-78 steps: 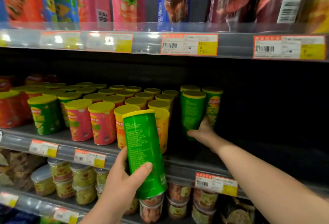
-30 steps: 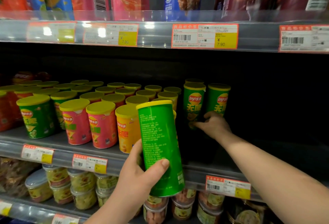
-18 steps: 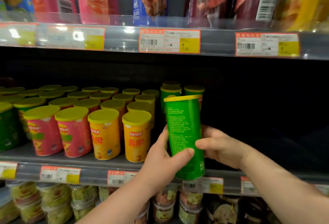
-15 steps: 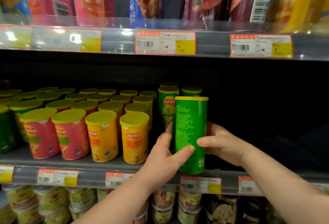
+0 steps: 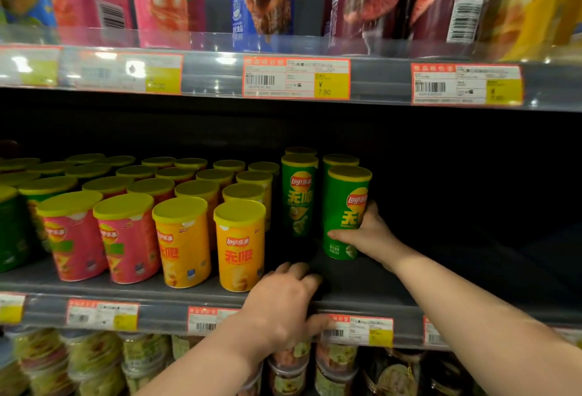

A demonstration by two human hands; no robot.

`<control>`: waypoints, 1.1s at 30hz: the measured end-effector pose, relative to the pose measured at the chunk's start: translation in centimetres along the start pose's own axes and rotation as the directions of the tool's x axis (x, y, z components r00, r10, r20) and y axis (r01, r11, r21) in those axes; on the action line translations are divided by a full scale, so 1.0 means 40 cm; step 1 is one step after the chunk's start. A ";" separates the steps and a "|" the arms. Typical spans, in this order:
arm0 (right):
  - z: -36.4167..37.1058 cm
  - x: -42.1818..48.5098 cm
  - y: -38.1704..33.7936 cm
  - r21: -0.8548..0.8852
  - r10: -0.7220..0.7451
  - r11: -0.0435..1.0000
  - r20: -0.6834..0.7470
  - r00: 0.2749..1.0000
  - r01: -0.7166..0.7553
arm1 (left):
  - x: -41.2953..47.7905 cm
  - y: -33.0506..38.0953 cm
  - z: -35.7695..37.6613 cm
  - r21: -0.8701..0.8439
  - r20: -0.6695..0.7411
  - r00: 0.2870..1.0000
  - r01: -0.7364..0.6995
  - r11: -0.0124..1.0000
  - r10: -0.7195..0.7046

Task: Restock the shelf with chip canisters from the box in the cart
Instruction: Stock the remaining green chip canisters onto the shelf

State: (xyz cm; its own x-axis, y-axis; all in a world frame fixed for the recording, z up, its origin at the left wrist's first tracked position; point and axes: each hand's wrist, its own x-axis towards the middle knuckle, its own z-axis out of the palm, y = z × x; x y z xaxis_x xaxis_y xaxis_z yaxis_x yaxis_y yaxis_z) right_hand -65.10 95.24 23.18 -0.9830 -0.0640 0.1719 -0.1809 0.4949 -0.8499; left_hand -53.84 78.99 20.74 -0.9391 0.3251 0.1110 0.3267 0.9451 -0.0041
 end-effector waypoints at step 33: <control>0.036 0.101 0.005 -0.050 0.104 0.993 0.017 0.994 -0.103 | 0.005 0.001 0.001 -0.024 -0.017 1.000 0.004 1.000 -0.005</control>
State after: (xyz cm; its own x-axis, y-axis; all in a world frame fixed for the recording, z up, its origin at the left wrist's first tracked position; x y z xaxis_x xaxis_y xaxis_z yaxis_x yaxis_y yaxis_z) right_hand -69.14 93.86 22.98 -0.9969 -0.0271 0.0743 -0.0771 0.5413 -0.8373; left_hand -54.03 79.09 20.70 -0.9387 0.3202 0.1276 0.3252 0.9454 0.0200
